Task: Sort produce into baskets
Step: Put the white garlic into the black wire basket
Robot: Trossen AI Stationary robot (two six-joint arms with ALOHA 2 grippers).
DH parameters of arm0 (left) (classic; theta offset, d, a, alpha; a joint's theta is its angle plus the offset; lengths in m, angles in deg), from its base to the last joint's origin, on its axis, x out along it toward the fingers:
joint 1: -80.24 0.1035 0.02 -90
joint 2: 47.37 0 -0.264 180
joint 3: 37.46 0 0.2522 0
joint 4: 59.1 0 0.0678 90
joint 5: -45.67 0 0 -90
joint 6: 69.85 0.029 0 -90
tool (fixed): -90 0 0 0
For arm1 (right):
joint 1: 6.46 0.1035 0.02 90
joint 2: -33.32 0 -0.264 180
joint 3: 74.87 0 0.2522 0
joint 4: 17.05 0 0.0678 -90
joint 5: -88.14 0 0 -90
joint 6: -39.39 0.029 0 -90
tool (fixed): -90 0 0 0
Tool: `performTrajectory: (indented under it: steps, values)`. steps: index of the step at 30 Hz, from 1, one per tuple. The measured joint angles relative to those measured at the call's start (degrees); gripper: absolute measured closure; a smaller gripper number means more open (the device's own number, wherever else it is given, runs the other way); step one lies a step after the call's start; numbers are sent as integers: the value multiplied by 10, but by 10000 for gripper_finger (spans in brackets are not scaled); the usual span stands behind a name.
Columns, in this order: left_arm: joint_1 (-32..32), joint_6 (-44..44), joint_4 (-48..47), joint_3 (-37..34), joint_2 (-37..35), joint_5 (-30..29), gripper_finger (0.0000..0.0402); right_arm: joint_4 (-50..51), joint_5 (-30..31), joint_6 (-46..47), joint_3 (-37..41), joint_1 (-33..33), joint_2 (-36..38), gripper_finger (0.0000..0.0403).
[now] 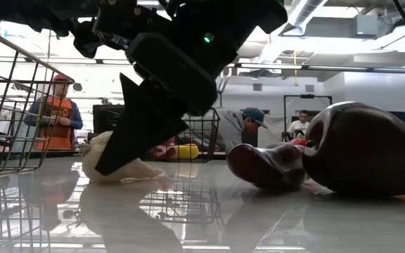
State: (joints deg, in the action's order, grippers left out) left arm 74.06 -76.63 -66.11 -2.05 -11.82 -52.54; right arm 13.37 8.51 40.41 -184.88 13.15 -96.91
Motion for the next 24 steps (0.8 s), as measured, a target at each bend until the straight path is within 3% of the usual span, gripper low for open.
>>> performTrajectory:
  steps: [6,14,24]
  values:
    - [0,7,1,14,-24,1,123,3,0,0,-19,-9,1,155]
    - [0,43,-15,30,-92,3,123,106,5,-14,-100,-22,2,179]
    - [0,81,-19,30,-106,-16,123,239,96,-100,-222,-101,2,177]
